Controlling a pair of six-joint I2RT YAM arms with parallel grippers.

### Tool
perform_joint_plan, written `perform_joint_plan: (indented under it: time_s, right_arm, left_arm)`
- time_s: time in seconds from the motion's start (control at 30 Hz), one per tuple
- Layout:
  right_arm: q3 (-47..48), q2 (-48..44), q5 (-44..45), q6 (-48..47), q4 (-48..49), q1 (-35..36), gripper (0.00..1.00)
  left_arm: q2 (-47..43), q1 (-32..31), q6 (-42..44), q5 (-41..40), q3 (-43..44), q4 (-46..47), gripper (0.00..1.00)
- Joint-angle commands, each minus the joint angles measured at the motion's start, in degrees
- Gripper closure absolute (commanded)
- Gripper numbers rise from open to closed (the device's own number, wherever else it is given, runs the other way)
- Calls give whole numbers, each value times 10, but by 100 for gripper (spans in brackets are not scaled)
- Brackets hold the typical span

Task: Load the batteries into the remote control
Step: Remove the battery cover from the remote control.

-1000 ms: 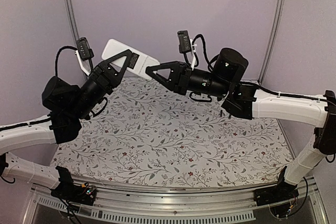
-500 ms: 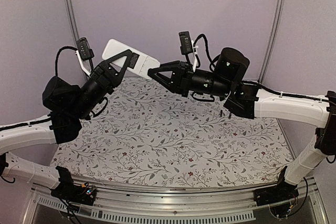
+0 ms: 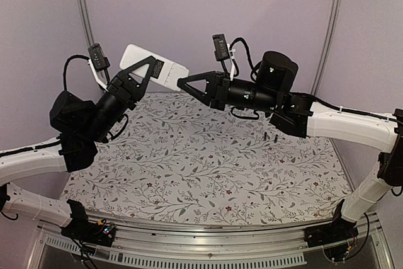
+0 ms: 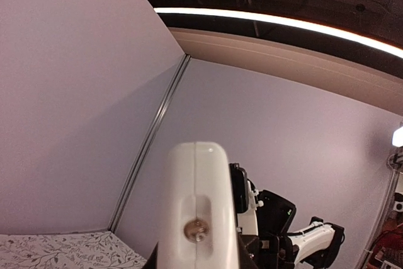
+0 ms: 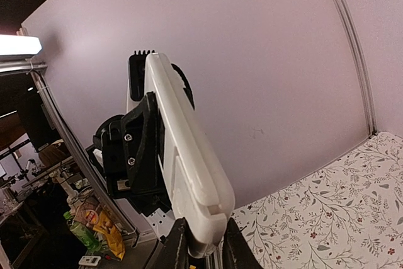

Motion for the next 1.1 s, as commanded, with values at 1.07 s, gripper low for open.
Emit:
perform_joint_plan:
  time_s: [1.07]
  right_arm:
    - [18,-20,-42,-7,-46,-23,100]
  left_arm:
    - [8,1,43,-40,8,-31,100]
